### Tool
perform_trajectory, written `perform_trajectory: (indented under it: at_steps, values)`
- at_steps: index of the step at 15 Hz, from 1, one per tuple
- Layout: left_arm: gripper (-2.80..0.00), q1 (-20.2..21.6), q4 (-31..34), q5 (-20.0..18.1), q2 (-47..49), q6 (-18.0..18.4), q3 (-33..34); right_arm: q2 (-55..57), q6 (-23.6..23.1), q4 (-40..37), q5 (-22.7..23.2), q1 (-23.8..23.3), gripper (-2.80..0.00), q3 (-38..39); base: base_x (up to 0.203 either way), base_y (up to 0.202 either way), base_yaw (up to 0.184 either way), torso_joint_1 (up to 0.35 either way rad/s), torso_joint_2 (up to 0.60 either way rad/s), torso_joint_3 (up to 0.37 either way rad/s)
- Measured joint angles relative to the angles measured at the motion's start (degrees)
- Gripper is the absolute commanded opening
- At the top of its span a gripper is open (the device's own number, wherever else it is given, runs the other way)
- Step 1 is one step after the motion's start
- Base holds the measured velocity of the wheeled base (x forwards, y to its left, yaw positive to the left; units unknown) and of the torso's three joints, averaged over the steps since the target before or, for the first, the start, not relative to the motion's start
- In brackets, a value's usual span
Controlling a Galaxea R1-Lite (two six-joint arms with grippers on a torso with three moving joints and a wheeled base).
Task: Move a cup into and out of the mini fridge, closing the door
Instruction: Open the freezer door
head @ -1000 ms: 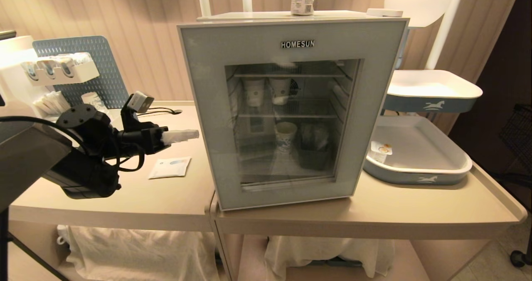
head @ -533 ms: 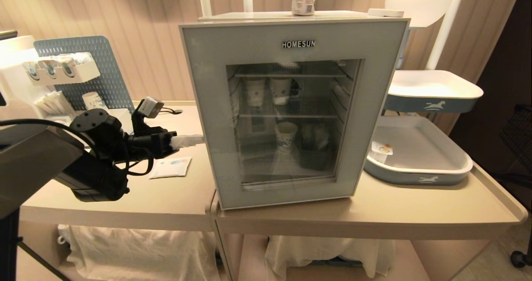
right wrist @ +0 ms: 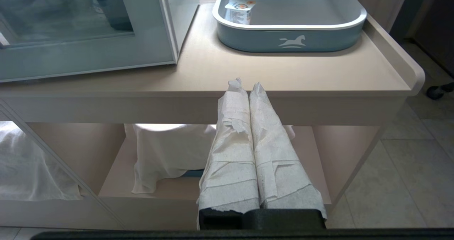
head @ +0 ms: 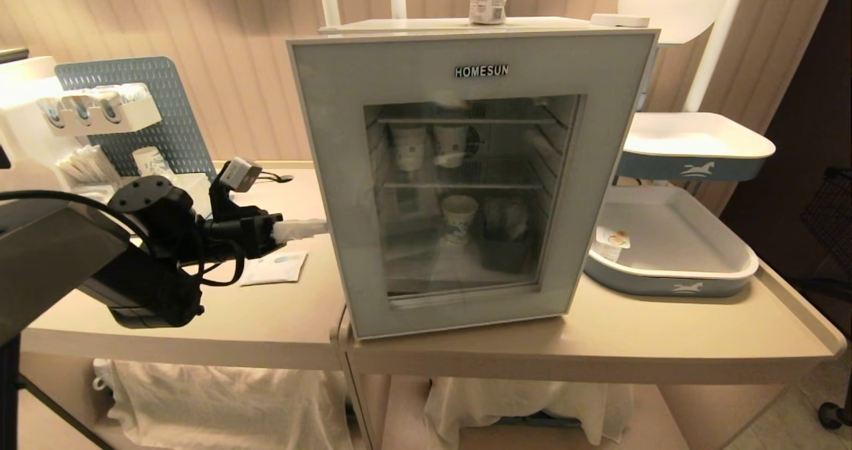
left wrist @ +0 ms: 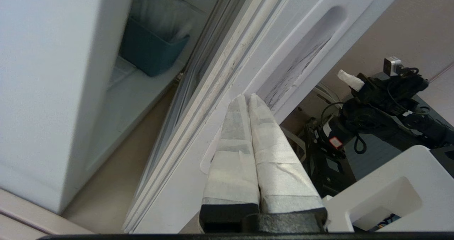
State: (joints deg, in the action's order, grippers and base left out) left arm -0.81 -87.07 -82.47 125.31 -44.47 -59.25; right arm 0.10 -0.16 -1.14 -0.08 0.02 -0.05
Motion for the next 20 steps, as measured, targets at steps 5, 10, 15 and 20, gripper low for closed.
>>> perform_trajectory:
  at_steps: [5, 10, 15, 20]
  values:
    - [-2.80, -1.2, 0.0, -1.3, -6.5, 2.6, 10.5, 0.0, 0.0, 0.0, 0.0, 0.0, -2.80, 0.0, 0.000, 0.000, 0.000, 0.000, 0.00, 0.000]
    - [-2.80, -1.9, -0.2, -2.9, -17.7, 2.2, 19.4, 0.0, 0.0, 0.0, 0.0, 0.0, -2.80, 0.0, 0.000, 0.000, 0.000, 0.000, 0.00, 0.000]
    - [-2.80, -11.2, -0.1, -4.6, -28.0, -0.3, 25.1, 0.0, 0.0, 0.0, 0.0, 0.0, -2.80, 0.0, 0.000, 0.000, 0.000, 0.000, 0.00, 0.000]
    - [-2.80, -24.0, -0.1, -4.7, -29.7, -2.2, 25.4, 0.0, 0.0, 0.0, 0.0, 0.0, -2.80, 0.0, 0.000, 0.000, 0.000, 0.000, 0.00, 0.000]
